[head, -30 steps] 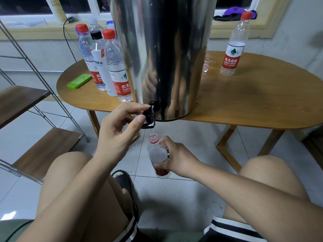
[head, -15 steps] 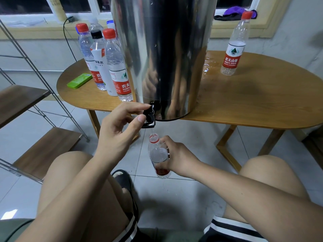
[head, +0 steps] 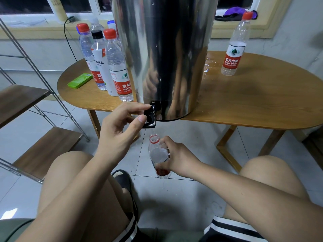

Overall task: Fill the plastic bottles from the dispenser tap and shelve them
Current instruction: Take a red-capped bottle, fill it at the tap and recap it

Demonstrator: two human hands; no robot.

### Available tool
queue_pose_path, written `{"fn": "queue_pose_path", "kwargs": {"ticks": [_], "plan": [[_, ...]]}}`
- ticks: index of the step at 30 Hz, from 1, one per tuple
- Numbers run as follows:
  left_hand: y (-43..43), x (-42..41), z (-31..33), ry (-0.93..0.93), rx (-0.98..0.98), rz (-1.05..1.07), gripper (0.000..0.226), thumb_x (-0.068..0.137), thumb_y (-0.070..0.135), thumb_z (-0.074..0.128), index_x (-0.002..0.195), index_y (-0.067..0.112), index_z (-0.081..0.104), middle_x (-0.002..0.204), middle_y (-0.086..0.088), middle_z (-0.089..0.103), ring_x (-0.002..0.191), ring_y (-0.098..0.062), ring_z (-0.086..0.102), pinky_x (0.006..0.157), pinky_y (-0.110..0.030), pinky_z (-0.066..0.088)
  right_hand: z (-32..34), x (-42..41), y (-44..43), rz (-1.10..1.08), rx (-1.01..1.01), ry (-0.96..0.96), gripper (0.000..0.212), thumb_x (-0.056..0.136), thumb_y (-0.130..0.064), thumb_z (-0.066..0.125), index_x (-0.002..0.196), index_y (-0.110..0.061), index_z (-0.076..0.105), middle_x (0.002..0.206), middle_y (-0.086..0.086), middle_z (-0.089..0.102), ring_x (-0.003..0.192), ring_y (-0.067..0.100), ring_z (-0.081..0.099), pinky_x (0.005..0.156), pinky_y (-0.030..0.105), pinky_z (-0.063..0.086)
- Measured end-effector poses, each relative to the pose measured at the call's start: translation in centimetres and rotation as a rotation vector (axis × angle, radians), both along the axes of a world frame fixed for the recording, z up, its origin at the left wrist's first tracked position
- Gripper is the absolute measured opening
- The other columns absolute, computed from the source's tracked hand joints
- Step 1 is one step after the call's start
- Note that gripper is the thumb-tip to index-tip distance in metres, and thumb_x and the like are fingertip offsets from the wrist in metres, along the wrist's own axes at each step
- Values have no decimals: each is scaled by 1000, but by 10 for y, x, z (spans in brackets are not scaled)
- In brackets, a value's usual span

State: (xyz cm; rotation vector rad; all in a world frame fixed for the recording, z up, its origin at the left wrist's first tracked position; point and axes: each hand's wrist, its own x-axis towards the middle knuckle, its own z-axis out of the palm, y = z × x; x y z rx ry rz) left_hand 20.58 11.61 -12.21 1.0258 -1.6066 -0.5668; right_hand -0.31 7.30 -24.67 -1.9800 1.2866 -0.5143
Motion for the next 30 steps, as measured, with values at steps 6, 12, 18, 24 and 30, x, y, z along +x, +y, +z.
{"fn": "queue_pose_path", "kwargs": {"ticks": [6,12,18,24,30], "plan": [[0,0,1,0,4,1,27,106,31,63,125,16,76,117,-4,75,107,-28,68,87,-45,54,0,0,0,-3,-17,1,69,70,-48,94,117,-40,44,117,-8,71,100,19,69,87,43,60],[0,-1,2,8,17,-8,28,106,32,63,125,16,76,117,-7,74,104,-31,68,84,-39,55,0,0,0,1,-27,6,70,70,-46,95,119,-38,45,118,-8,70,101,20,68,87,43,60],[0,0,1,9,11,-9,26,106,31,63,125,18,76,117,-6,74,104,-30,68,85,-40,55,-2,0,-1,-5,-27,-6,69,69,-47,94,117,-39,45,117,-8,71,101,20,69,88,44,60],[0,-1,2,7,6,-9,26,106,30,64,125,17,76,116,-5,75,105,-27,68,86,-39,53,-2,0,-1,-1,-33,-1,69,70,-47,94,118,-39,45,118,-8,71,102,20,69,88,43,60],[1,-1,3,15,14,-16,27,106,31,63,125,16,76,118,-7,74,108,-31,68,87,-36,55,-1,0,-1,0,-29,-4,69,70,-46,94,119,-37,46,116,-8,71,101,19,68,87,41,60]]}}
